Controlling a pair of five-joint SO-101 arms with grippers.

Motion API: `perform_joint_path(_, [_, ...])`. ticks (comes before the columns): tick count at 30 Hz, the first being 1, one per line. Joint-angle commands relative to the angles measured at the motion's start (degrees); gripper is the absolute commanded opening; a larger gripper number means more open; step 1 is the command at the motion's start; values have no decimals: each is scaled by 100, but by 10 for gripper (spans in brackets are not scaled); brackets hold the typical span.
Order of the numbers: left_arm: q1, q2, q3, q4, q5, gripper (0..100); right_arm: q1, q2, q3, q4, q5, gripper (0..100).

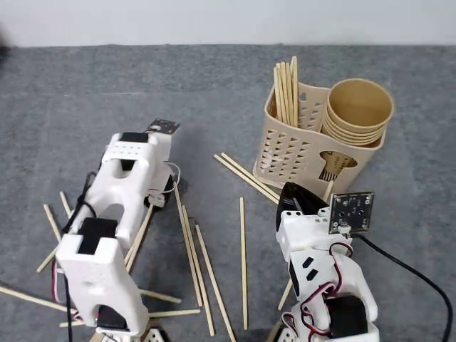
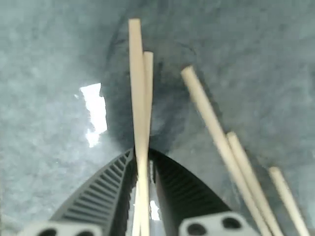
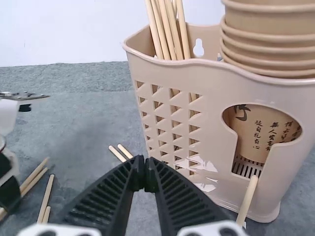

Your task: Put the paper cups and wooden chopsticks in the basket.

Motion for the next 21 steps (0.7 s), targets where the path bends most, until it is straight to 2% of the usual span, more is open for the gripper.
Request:
perform_joint_path(1, [229, -18, -831, 651, 70, 12, 22, -22, -44, -136, -53, 9])
perform_joint_path(9, [316, -18, -3266, 2180, 88, 12, 22, -22, -44, -136, -53, 9])
perform_joint_path(16, [826, -237, -4734, 2180, 492, 12, 22, -22, -44, -136, -53, 9])
perform_joint_path(21, [1380, -352, -6325, 2154, 756, 12, 22, -22, -44, -136, -53, 9])
